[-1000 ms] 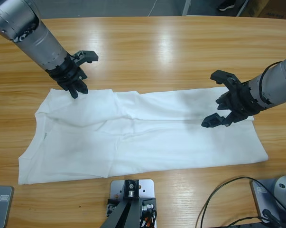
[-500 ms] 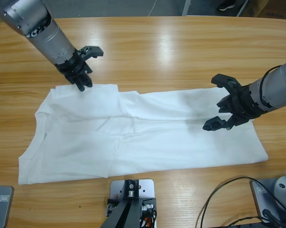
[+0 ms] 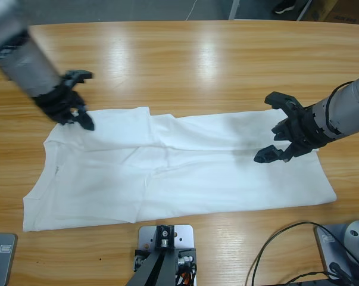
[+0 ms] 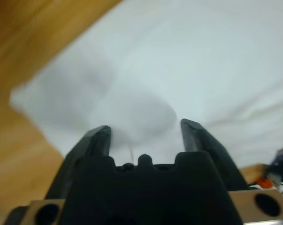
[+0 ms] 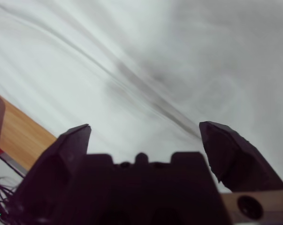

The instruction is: Fold clothes

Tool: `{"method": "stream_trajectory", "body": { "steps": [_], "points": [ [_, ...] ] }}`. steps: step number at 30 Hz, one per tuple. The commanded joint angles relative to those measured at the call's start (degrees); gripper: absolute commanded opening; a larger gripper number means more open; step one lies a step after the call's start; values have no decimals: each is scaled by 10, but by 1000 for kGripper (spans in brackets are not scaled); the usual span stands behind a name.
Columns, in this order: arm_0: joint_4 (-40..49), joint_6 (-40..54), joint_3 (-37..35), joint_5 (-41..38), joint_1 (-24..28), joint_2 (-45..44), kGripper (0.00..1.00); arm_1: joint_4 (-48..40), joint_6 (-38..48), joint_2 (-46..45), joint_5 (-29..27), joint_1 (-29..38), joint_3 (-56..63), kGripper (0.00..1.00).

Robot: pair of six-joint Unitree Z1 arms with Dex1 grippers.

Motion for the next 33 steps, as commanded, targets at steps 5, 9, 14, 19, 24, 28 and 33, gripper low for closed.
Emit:
{"method": "stream_trajectory", "body": {
  "steps": [5,9,14,19,24,28,33],
  "points": [
    [-236,-101,279,-15,14,-175,1000,-6,5,-18,-3,0,22,942],
    [-407,-83,385,-67,33,-186,1000,-6,5,-30,-3,0,31,941],
    [-467,-68,412,-78,48,-221,1000,-11,5,-26,-3,0,34,941],
    [-469,-69,409,-91,51,-227,1000,-12,5,-25,-3,0,34,941],
    [-470,-89,418,-118,58,-222,1000,-12,5,-26,-3,0,33,941],
    [-486,-91,446,-121,58,-213,1000,-12,6,-26,-3,0,32,941],
    [-564,-91,480,-109,59,-188,1000,-12,6,-29,-3,0,35,941]
  ]
}}
